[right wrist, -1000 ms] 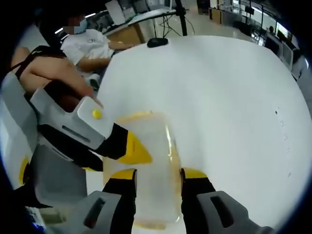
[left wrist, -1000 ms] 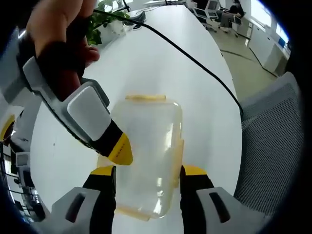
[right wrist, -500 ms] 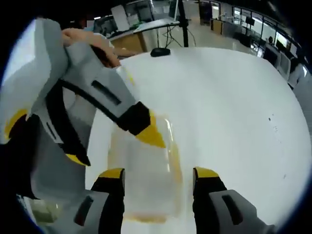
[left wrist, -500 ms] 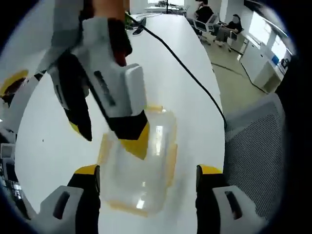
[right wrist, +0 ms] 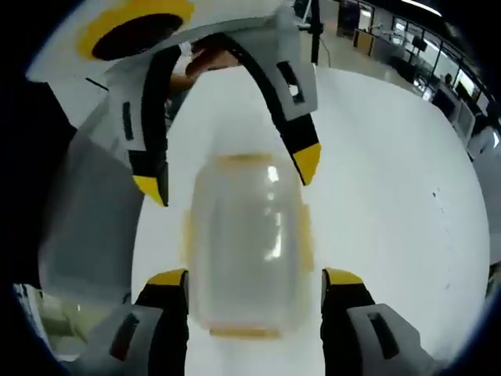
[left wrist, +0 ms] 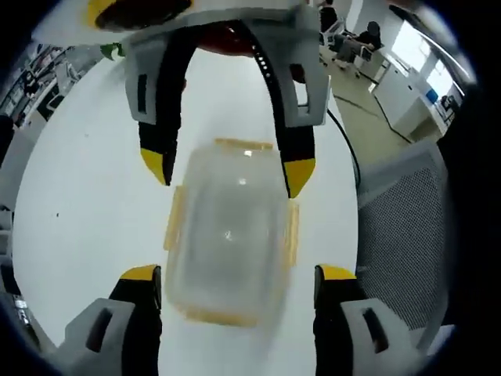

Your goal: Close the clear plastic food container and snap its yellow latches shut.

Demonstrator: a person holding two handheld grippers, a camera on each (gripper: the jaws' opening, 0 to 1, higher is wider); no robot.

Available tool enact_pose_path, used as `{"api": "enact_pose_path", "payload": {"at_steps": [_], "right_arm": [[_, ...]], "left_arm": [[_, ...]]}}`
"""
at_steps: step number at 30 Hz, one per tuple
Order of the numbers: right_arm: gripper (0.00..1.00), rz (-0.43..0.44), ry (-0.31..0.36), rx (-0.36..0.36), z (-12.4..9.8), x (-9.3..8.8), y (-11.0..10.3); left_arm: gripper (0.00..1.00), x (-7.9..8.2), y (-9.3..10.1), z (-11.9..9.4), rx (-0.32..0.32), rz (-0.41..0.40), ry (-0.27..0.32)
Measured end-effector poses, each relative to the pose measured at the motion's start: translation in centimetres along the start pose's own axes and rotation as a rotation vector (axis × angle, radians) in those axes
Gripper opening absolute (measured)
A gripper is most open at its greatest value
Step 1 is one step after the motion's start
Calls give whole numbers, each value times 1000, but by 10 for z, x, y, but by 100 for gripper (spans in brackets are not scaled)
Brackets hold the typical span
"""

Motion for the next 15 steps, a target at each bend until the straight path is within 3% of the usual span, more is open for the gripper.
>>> {"api": "enact_pose_path", "payload": {"at_steps": [10,15], "right_arm": [[72,-9,-14,-38,0,-3,-5],[76,-35,-28,-39,7,-6,-14]], "left_arm": [[79,-11,-1,5,-5,34,-50],[78,-12,-3,14,42,106,-109]]}}
Point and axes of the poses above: the point that each gripper's makers call its tool centre point, and the gripper's own axes: z roughly forward along the fingers, y roughly to its right, x roughly out of its top, the point moved 7 cm from there along -z, roughly backward along the fingers, and after that the axes turned 2 degrees about -y, right-handed, at the moved point
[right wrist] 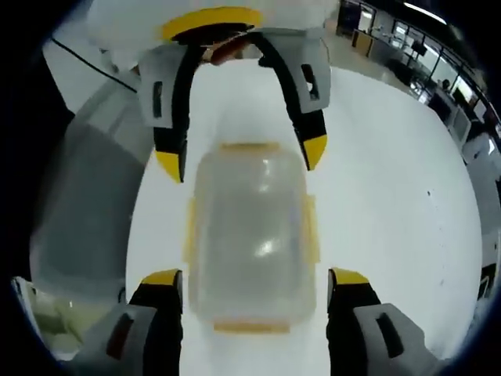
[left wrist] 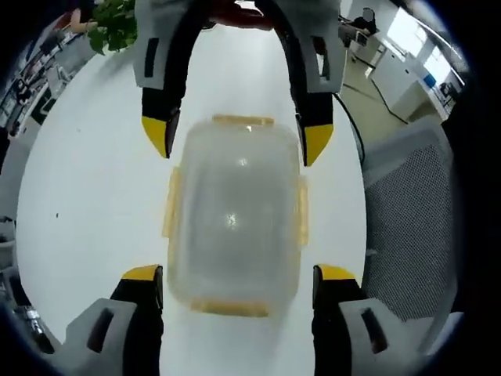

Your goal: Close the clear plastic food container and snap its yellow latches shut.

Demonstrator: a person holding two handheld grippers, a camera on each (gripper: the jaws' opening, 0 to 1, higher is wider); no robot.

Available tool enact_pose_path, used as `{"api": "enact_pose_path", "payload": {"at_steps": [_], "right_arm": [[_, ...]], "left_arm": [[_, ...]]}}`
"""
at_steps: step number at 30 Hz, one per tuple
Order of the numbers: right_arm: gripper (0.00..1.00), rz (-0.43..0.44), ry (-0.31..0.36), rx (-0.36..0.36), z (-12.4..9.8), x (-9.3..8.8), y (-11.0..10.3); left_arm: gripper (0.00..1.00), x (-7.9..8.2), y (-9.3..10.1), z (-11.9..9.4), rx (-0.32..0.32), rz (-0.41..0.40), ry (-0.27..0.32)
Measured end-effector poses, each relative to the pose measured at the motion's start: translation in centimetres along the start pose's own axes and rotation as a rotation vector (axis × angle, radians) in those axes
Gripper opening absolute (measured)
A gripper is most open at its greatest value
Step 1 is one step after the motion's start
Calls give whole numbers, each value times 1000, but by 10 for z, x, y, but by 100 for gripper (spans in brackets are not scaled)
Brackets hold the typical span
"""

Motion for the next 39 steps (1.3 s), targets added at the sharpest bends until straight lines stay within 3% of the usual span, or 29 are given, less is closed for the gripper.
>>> {"api": "enact_pose_path", "payload": {"at_steps": [4,9,15,25,39], "right_arm": [[75,-37,-35,-25,8,-4,0],[75,-42,-38,-44,12,-4,0],[75,-38,-40,-47,13,-3,0],[75,-33,-28,-56,14,-4,0],[76,-26,-29,-65,19,4,-4]], "left_arm": [[79,5,5,8,0,2,8],[78,3,4,16,47,27,-23],[78,3,3,16,39,15,-24],[78,0,4,15,52,-6,39],[78,-8,6,16,45,-5,52]]}}
Point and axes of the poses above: the point that each gripper's makers call its tool centre point, and the gripper's own axes: z roughly forward along the fingers, y roughly to its right, x roughly out of its top, the point moved 7 cm from there along -z, roughly backward along the fingers, and after that the axes turned 2 degrees about -y, right-handed, at the moved point
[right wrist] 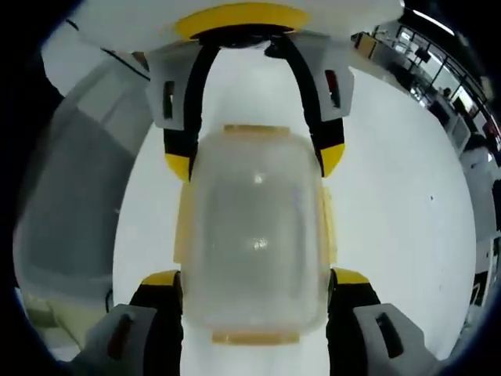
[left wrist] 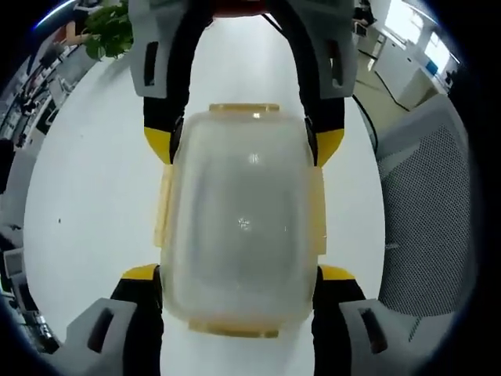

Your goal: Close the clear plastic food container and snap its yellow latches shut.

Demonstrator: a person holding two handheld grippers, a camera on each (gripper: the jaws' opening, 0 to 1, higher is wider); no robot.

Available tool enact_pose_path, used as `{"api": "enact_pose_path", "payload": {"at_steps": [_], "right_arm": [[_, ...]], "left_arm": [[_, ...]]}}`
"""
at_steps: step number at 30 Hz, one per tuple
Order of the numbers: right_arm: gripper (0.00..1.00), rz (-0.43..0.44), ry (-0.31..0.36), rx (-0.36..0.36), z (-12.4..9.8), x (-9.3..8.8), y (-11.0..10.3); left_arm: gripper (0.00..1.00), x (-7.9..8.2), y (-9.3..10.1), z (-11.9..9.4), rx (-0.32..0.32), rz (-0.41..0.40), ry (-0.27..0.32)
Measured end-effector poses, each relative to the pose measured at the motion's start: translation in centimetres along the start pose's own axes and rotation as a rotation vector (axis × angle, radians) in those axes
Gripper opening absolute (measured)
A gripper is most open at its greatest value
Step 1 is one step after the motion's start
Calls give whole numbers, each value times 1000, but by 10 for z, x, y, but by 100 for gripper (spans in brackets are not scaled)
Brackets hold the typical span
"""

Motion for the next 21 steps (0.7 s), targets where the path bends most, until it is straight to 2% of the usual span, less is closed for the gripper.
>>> {"api": "enact_pose_path", "payload": {"at_steps": [21], "right_arm": [[76,16,-25,-13,14,30,1]], "left_arm": [[80,-31,-1,-5,-18,-6,25]]}}
Point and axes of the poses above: the point that each gripper's makers call its tool centre point, and the gripper's own axes: z roughly forward along the fingers, y roughly to its right, x roughly out of its top, the point moved 7 cm from there along -z, roughly backward along the fingers, and after that the axes turned 2 degrees about -y, right-handed, at the moved point
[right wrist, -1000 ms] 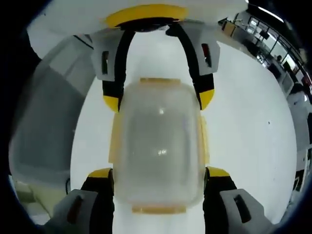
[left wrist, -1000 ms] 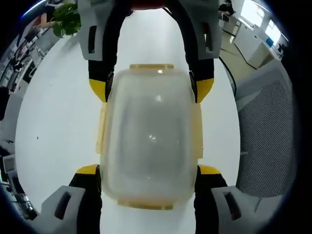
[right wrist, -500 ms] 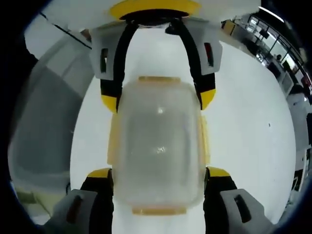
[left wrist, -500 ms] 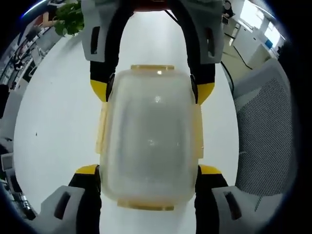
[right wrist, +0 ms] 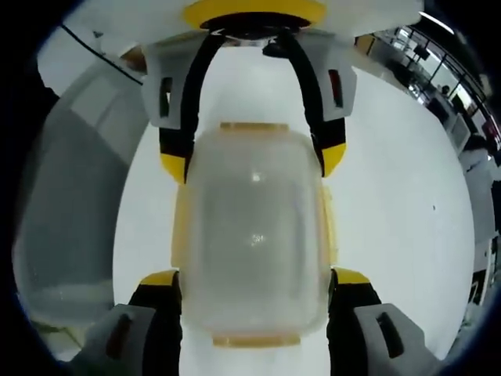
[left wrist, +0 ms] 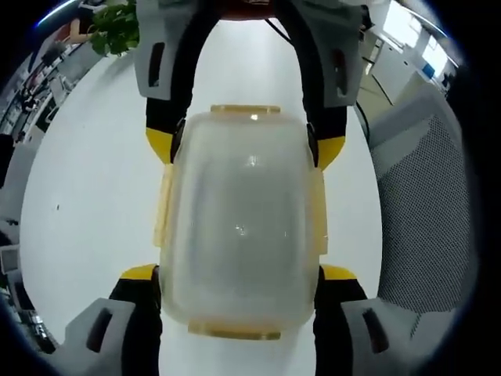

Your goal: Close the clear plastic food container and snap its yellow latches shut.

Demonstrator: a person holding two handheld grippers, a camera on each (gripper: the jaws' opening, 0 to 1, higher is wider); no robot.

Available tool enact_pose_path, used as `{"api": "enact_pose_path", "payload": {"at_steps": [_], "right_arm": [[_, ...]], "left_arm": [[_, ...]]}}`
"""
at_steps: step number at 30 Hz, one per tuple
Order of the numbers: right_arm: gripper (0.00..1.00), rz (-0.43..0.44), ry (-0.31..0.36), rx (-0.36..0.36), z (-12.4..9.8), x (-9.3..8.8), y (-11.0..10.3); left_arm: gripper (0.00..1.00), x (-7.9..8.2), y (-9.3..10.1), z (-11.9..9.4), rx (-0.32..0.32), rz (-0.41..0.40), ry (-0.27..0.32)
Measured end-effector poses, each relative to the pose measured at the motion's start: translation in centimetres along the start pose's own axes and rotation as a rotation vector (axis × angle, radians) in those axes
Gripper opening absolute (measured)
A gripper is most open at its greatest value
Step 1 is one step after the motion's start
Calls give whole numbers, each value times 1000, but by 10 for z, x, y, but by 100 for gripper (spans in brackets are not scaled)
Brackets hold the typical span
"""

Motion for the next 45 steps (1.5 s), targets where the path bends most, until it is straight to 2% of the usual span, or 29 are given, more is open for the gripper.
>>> {"api": "enact_pose_path", "payload": {"at_steps": [6,17,31,40,45], "right_arm": [[77,0,-26,-1,5,14,1],[77,16,-15,-7,14,37,3],[78,18,-24,-7,22,60,1],[78,19,-25,-5,28,72,1],[79,26,-31,-6,31,81,1]], "left_arm": [[81,-13,-2,-3,2,-6,8],[81,-37,-5,-9,-5,2,3],[82,-60,-4,-15,-6,-4,21],[82,-75,-4,-19,-6,-12,53],[82,-83,-5,-21,-14,-6,48]]}}
Point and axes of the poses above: the point that each gripper's makers call its tool centre point, and the gripper's own axes: z roughly forward along the fingers, y roughly to its right, x roughly out of its top, the point moved 7 cm from there along -z, roughly backward along the fingers, and after that the axes turned 2 degrees about -y, right-handed, at the moved point
